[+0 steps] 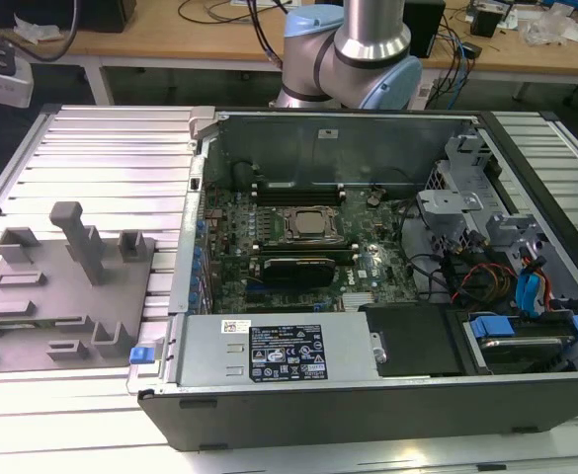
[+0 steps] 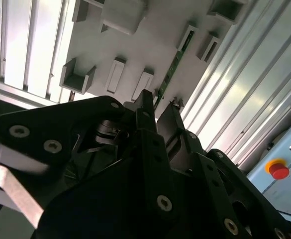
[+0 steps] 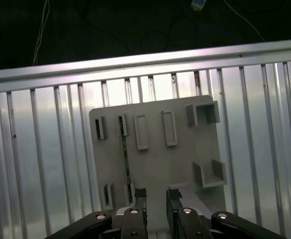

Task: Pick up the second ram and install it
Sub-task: 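Pick up the second ram and move it above second insertion slot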

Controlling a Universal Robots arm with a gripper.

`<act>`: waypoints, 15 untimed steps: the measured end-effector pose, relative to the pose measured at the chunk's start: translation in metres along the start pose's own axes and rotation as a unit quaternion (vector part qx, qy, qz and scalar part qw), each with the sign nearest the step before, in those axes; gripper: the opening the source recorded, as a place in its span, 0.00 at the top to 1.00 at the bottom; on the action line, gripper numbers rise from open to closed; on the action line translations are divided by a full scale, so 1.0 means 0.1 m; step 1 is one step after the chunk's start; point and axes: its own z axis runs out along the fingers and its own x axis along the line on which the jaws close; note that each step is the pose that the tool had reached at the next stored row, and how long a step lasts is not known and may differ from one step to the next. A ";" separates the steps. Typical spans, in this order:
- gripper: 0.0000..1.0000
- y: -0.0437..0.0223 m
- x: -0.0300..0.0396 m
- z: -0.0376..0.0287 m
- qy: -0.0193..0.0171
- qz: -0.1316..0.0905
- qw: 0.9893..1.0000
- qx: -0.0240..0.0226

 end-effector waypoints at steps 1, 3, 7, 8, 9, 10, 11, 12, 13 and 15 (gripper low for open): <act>0.70 0.000 0.000 0.009 0.000 0.000 1.000 0.000; 0.70 -0.001 0.000 0.027 0.000 0.000 1.000 0.000; 0.70 -0.002 0.001 0.067 0.000 0.000 1.000 0.000; 0.70 -0.002 0.002 0.082 0.000 0.000 1.000 0.000; 0.70 -0.002 0.002 0.103 0.000 0.000 1.000 0.000; 0.70 -0.003 0.003 0.121 0.000 0.000 1.000 0.000; 0.70 -0.003 0.003 0.140 0.000 0.000 1.000 0.000; 0.70 -0.004 0.003 0.157 0.000 0.000 1.000 0.000; 0.70 -0.006 0.005 0.235 0.000 0.000 1.000 0.000; 0.70 0.006 0.026 0.466 0.000 0.000 1.000 0.000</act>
